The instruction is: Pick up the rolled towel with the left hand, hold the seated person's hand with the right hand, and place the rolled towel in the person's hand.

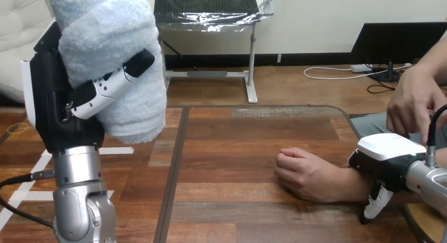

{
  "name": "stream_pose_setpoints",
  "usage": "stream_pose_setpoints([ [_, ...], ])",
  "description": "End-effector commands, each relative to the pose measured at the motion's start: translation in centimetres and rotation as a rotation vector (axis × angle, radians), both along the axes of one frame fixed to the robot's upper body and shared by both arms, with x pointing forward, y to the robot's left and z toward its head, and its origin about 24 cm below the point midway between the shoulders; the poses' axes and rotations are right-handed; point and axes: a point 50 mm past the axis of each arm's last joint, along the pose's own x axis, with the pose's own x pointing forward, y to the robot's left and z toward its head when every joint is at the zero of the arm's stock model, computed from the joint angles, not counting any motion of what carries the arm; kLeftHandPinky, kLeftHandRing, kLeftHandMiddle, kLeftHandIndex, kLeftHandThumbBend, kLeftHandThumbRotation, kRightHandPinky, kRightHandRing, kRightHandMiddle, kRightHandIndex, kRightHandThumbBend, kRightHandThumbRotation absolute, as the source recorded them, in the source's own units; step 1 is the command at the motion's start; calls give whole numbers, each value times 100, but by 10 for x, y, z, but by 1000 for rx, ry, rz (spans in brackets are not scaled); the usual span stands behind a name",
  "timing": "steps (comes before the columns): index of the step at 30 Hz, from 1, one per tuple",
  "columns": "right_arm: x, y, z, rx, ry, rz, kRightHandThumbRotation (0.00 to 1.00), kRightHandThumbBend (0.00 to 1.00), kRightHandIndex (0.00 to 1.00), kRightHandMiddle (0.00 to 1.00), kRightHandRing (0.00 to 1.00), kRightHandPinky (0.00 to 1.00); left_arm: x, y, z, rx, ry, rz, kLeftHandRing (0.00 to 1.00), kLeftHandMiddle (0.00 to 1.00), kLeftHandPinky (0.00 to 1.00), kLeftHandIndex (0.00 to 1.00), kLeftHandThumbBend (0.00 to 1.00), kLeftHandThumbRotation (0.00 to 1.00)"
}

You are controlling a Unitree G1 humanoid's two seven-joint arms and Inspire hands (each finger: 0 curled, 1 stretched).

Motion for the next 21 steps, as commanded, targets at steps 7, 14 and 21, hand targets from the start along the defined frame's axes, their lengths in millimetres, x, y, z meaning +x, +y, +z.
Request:
stream_pose_setpoints([
  [7, 0, 6, -8, 28, 23, 3, 11, 91, 54, 40, 27, 19, 2, -4, 25, 21, -116, -22, 28, 35, 23, 39, 55, 0],
  [14, 0, 6, -8, 35, 17, 2, 11, 91, 54, 36, 24, 15, 2, -4, 24, 22, -117, -21, 28, 35, 23, 39, 54, 0],
  [21, 0, 6, -8, 40, 15, 4, 10, 91, 53, 37, 25, 16, 2, -4, 24, 28, -115, -12, 28, 35, 23, 39, 55, 0],
])
